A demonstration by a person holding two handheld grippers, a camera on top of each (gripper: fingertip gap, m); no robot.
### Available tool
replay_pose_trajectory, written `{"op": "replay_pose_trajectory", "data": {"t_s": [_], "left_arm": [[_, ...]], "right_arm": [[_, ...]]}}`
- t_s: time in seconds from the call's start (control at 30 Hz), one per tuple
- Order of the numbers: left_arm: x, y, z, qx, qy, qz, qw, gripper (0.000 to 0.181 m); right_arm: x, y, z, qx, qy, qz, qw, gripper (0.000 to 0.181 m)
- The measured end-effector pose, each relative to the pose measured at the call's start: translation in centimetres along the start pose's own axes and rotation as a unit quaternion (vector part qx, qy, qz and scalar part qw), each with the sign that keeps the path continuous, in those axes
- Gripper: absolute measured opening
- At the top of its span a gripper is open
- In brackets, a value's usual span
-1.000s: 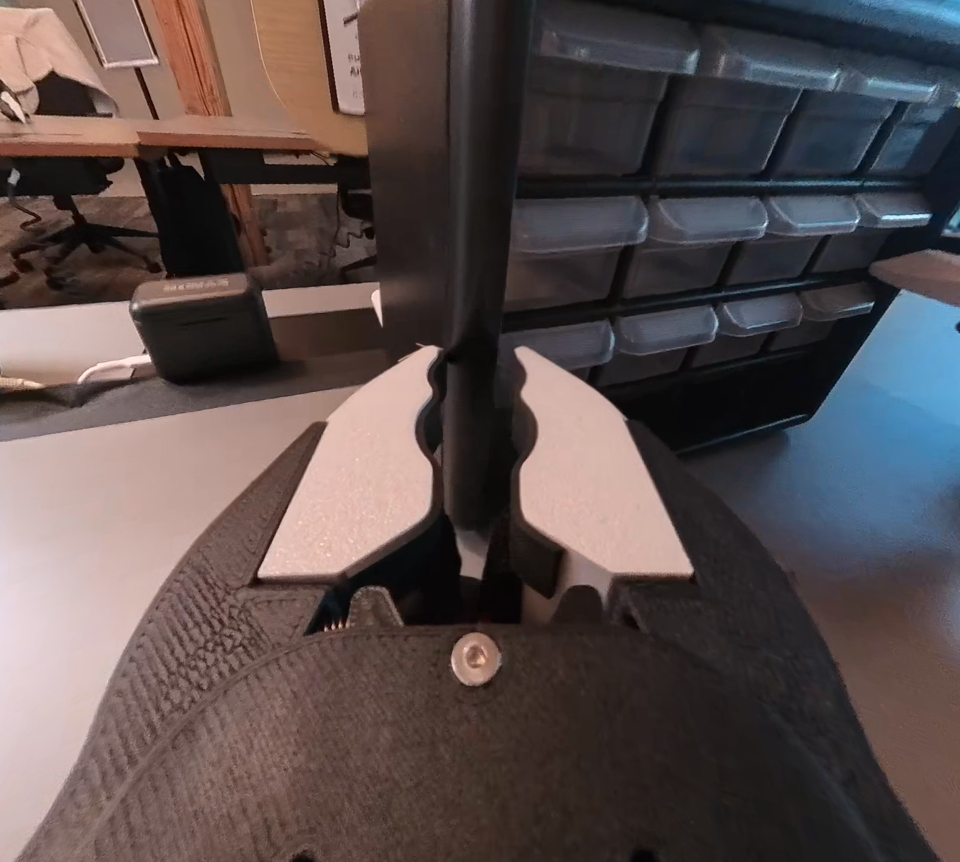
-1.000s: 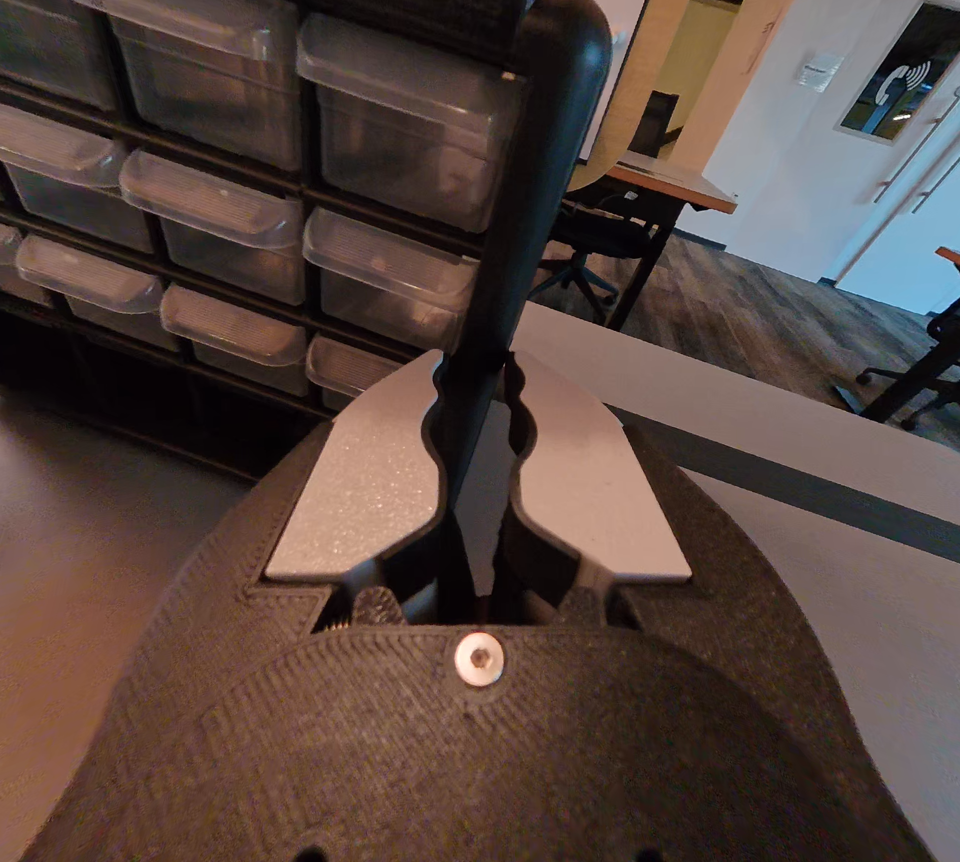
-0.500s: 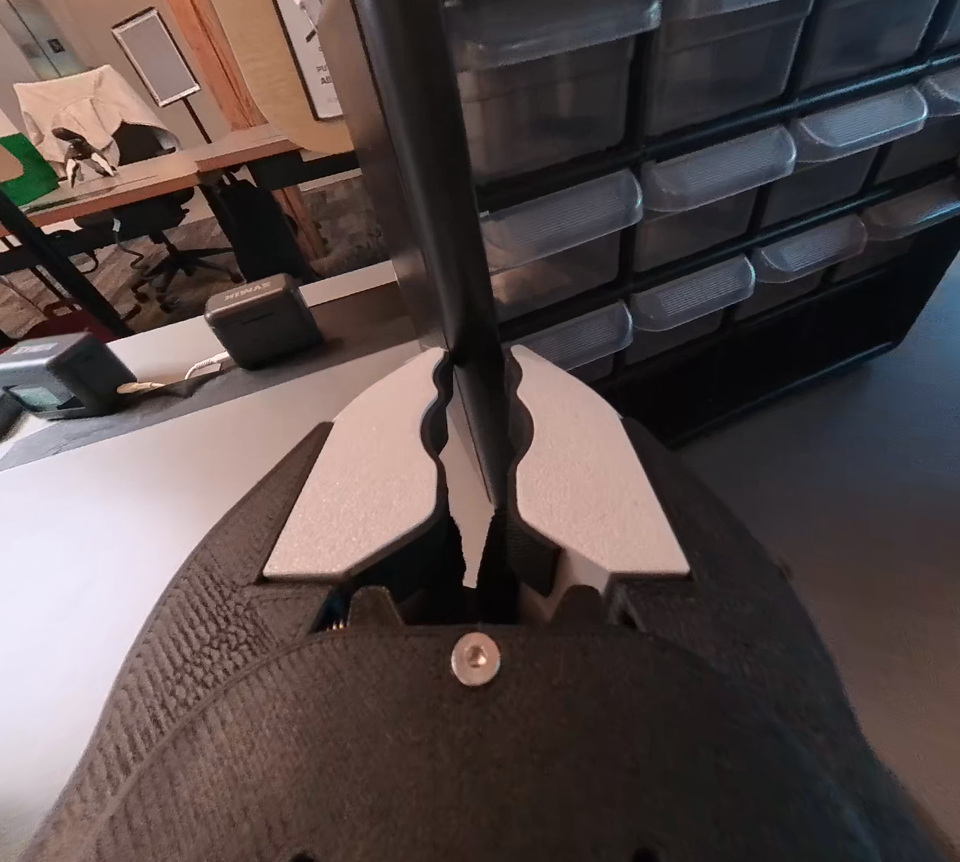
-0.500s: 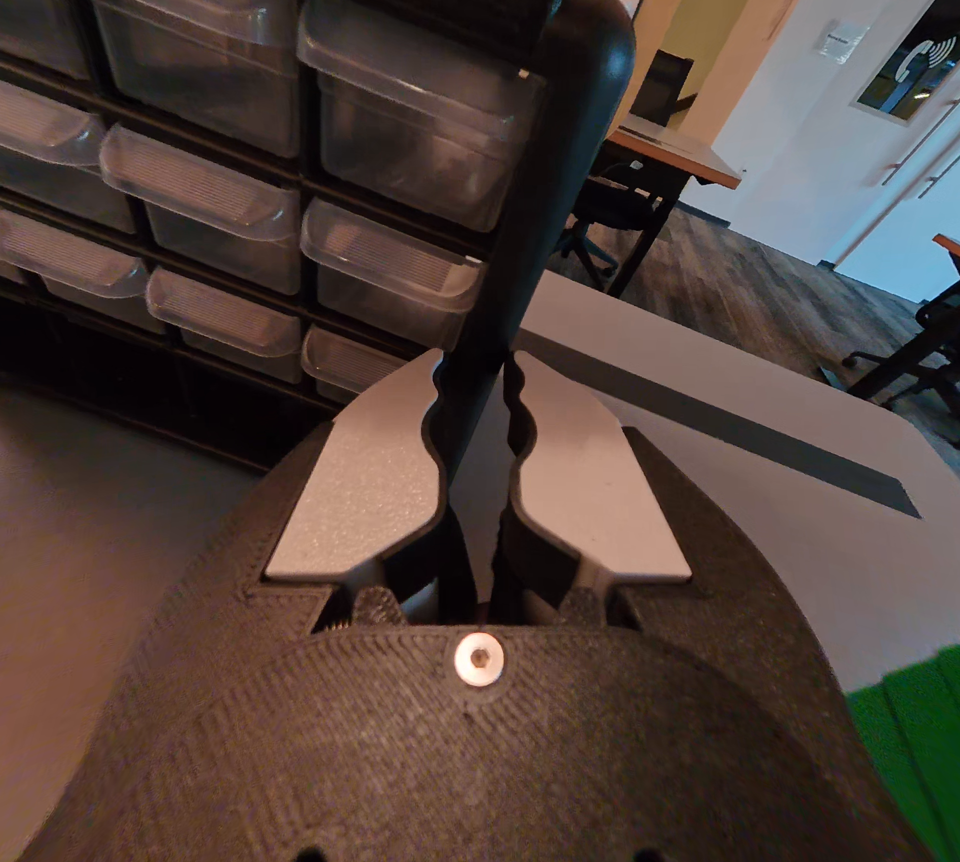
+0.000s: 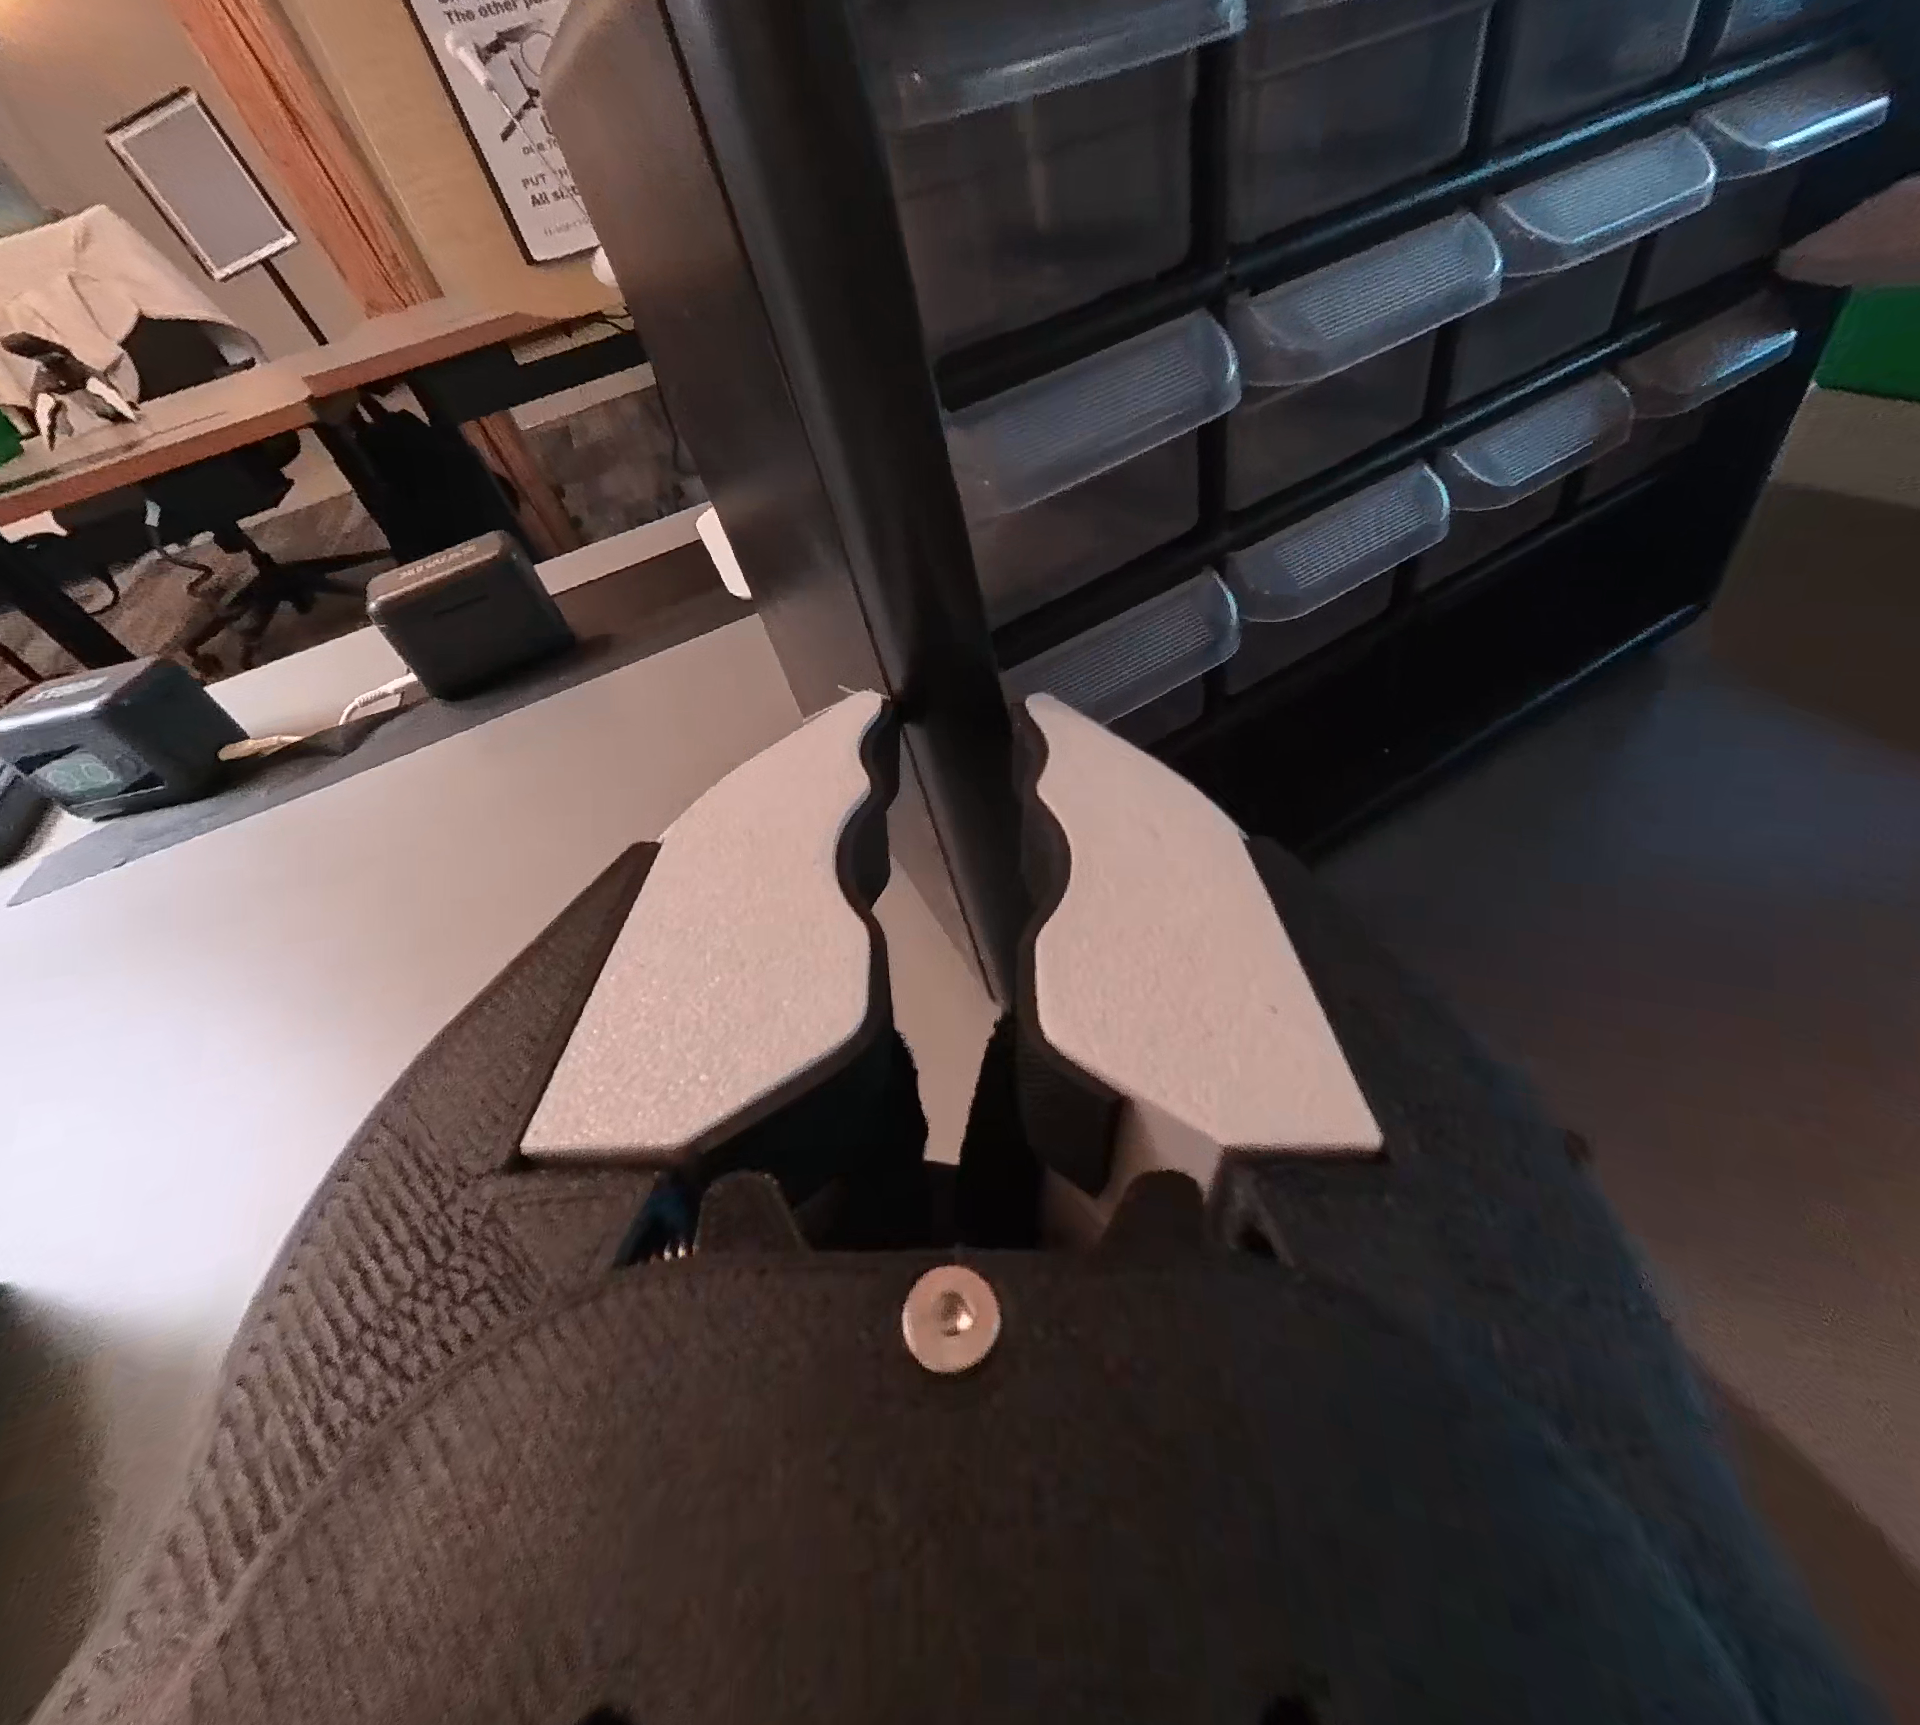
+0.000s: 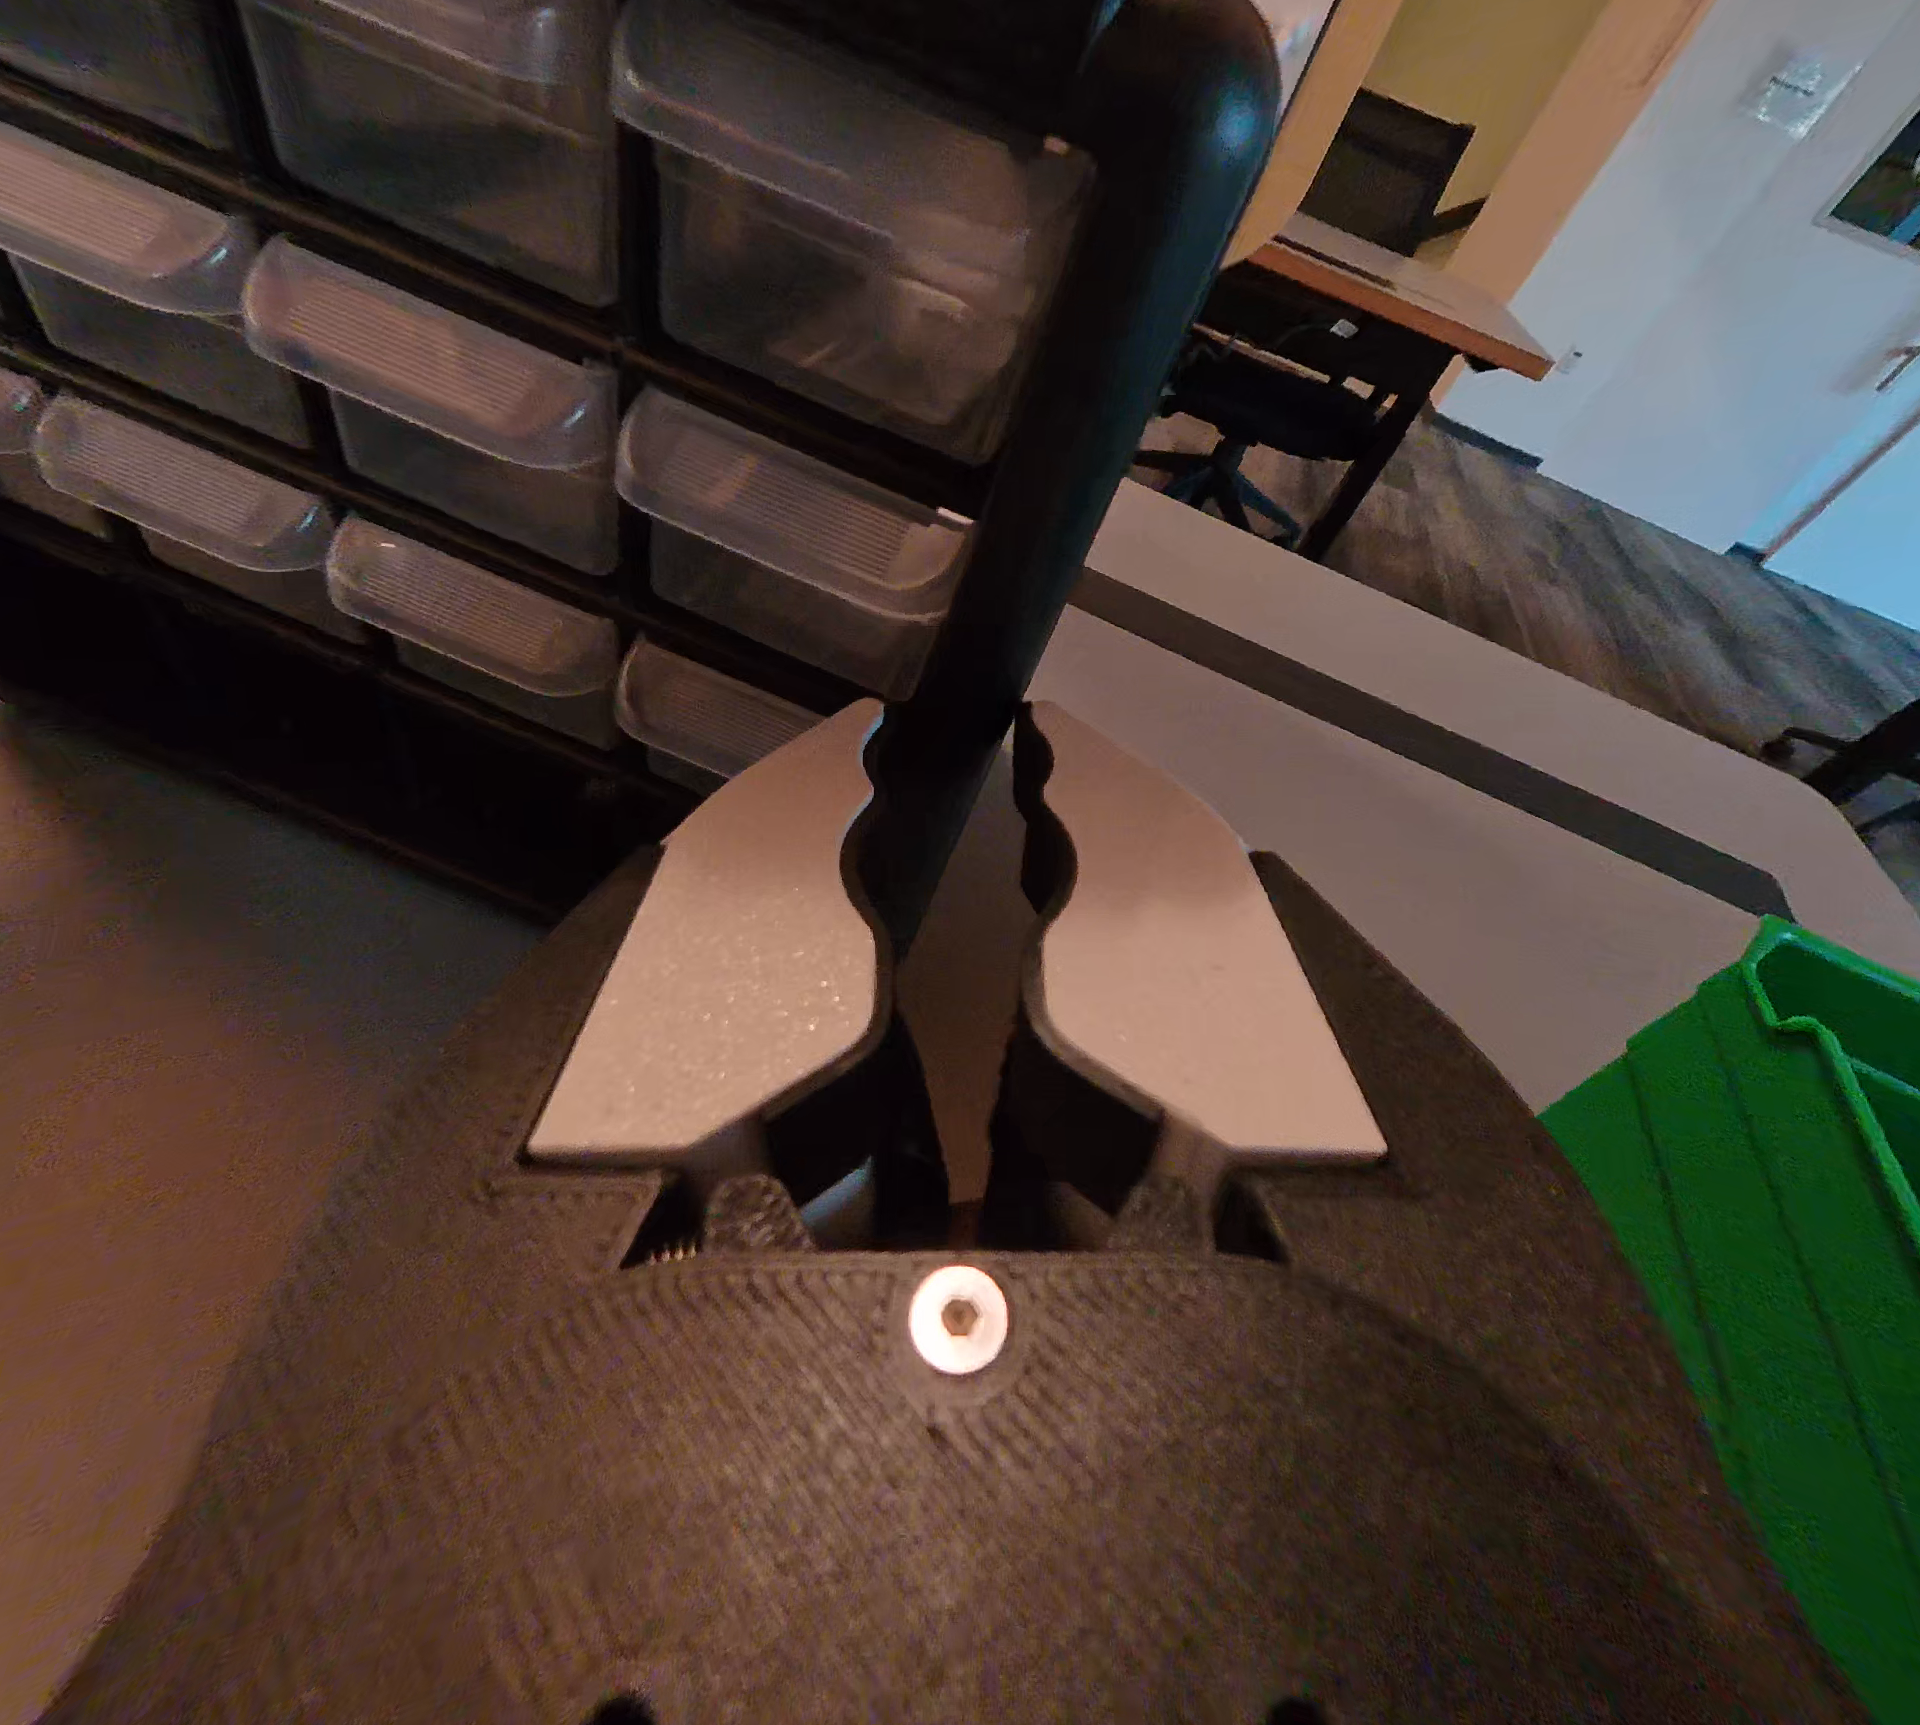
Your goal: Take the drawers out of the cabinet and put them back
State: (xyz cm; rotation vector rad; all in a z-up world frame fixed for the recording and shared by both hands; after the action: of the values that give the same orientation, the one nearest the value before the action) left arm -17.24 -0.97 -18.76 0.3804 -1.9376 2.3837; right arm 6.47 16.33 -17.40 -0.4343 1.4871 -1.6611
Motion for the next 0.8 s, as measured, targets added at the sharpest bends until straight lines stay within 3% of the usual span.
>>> {"op": "replay_pose_trajectory", "data": {"t_s": [0.03,0.13,0.17,0.37,0.47,0.53,0.6,0.67,0.8], "left_arm": [[0.0,-0.3,0.3,0.003,0.008,-0.008,1.000,0.026],[-0.2,-1.7,3.0,0.004,0.036,-0.045,0.998,0.057],[-0.3,-2.0,4.3,0.008,0.049,-0.059,0.997,0.063],[1.7,-2.6,13.4,0.039,0.076,-0.077,0.993,0.064],[5.3,-2.4,18.2,0.091,0.051,-0.117,0.988,0.057],[8.7,-2.2,20.7,0.123,-0.010,-0.132,0.983,0.052],[11.6,-1.2,22.7,0.178,-0.027,-0.128,0.975,0.048],[13.8,0.7,24.1,0.273,-0.021,-0.113,0.955,0.048],[17.6,4.6,25.8,0.467,-0.046,-0.119,0.875,0.047]], "right_arm": [[0.0,0.0,0.2,0.007,-0.020,-0.006,1.000,0.026],[0.2,0.5,1.8,0.038,-0.110,-0.060,0.991,0.079],[0.1,0.9,2.6,0.042,-0.135,-0.071,0.987,0.083],[-1.4,5.9,4.9,-0.038,-0.196,-0.083,0.976,0.079],[-1.9,4.5,5.7,-0.083,-0.205,-0.053,0.974,0.075],[-1.6,4.6,5.7,-0.100,-0.200,-0.051,0.973,0.071],[-1.1,5.0,5.5,-0.076,-0.203,-0.025,0.976,0.077],[-0.5,5.3,5.4,-0.075,-0.205,0.003,0.976,0.075],[0.2,5.8,5.0,-0.051,-0.213,0.029,0.975,0.075]]}}
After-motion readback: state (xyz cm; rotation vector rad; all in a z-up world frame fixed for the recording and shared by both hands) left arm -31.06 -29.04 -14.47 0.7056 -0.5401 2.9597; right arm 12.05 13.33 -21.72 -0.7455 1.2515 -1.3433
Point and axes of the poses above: each gripper's, where its closed fingertips meet, z back along the fingers, y out of its underside, x = y × z across the jaws, the point moved 7 cm from there along z, back along the fingers, and after that the axes turned 3 degrees about x, right-handed, at the moved point
